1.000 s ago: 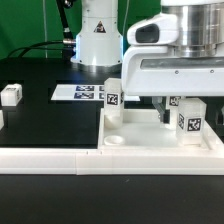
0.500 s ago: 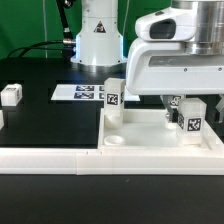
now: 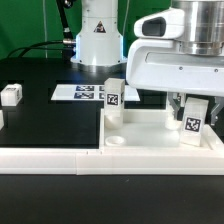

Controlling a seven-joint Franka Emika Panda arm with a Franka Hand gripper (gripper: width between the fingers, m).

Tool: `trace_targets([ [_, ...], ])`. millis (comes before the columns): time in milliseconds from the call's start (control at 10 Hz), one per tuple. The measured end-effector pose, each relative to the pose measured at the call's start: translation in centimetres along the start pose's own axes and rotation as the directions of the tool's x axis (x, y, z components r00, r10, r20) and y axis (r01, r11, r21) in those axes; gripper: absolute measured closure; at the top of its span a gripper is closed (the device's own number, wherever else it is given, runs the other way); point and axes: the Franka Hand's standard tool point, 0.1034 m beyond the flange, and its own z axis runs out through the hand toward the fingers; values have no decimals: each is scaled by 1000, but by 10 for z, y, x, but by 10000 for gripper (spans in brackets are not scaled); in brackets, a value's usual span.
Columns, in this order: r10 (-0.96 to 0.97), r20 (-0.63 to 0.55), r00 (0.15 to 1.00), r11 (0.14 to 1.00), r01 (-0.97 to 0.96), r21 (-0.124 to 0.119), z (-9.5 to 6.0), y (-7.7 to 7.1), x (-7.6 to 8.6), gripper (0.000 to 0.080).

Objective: Assemble square table

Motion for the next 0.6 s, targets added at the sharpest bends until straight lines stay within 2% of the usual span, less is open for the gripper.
trace_targets([
  [200,279,-3,960,960,-279,8,1,-1,-1,509],
  [400,607,65,792,792,-610,32,2,3,-1,509],
  [500,711,92,697,697,-716,35,3,3,-2,509],
  [600,737,98,669,669,-742,32,2,3,-2,509],
])
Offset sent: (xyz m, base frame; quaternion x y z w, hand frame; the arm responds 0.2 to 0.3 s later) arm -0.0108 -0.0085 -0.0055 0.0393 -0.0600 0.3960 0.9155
